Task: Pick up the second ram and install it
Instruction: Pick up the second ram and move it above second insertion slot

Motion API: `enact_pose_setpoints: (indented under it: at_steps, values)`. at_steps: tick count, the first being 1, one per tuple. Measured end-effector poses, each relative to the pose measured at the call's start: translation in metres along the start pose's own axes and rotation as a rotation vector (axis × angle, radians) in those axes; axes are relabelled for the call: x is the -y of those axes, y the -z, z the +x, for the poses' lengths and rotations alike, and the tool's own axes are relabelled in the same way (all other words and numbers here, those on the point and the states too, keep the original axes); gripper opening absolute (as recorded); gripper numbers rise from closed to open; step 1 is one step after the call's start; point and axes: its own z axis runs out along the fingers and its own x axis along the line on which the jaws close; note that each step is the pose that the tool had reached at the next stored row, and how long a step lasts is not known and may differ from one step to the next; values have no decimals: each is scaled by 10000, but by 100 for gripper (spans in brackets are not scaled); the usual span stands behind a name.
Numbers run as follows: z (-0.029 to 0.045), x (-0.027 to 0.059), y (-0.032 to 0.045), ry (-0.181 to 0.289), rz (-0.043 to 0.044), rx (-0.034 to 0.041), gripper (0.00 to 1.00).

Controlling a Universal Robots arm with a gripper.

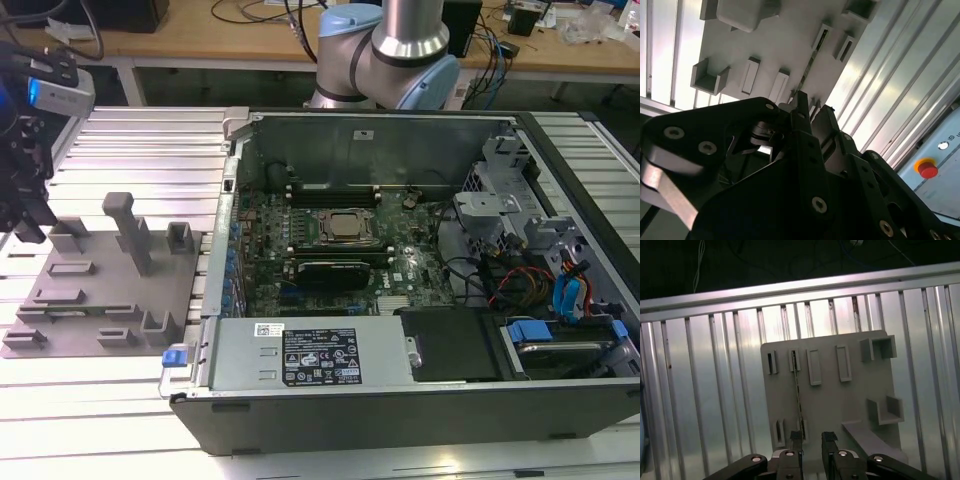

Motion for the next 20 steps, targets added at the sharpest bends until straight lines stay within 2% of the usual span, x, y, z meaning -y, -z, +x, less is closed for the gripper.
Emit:
enact_pose_setpoints:
  at_steps: [20]
  values:
    - [2, 4, -215, 0, 0, 0, 28]
